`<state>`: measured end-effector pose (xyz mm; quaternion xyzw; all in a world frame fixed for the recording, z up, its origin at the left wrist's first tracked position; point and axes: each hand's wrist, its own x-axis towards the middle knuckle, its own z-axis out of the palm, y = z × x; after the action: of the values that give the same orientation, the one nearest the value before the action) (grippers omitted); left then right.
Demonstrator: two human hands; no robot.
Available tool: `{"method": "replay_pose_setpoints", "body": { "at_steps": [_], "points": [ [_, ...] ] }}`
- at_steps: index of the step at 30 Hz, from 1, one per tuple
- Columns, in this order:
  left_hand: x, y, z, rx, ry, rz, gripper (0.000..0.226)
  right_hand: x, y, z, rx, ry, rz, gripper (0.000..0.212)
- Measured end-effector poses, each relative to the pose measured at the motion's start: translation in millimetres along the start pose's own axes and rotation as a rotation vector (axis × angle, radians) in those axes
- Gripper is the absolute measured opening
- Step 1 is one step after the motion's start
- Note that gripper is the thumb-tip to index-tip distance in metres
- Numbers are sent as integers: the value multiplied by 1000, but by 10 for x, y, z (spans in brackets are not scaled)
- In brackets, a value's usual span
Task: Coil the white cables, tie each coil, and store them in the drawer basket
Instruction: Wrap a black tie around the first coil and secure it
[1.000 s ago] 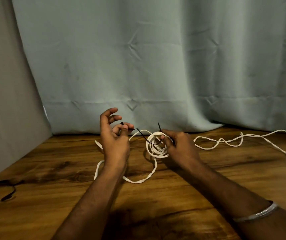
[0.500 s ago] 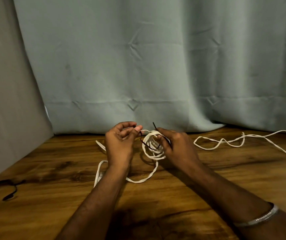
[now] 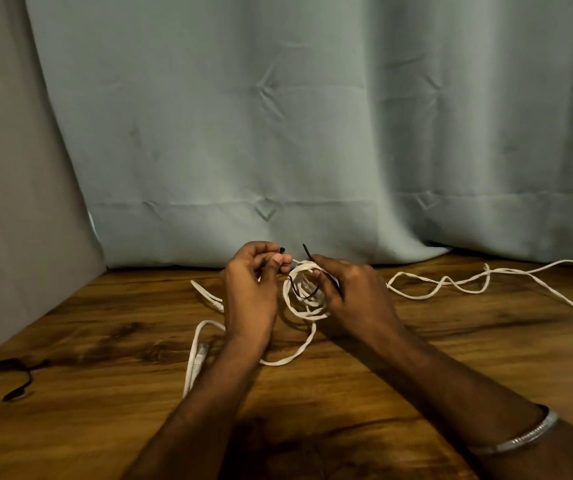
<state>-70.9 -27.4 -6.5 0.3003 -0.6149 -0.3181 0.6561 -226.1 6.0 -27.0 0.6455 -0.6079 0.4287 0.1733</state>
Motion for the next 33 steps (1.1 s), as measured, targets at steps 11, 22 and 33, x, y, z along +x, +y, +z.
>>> {"method": "replay_pose_setpoints", "body": {
  "at_steps": [11,22,33],
  "points": [
    [-5,-50,-54,119,25,42,14,-26,-79,-6,-156,-108,-199,44],
    [-4,-36,-56,162,6,52,17,-40,-125,-57,-167,-122,-195,45],
    [3,-56,-57,193,7,54,14,-45,-152,-58,-202,-116,-226,45]
  ]
}}
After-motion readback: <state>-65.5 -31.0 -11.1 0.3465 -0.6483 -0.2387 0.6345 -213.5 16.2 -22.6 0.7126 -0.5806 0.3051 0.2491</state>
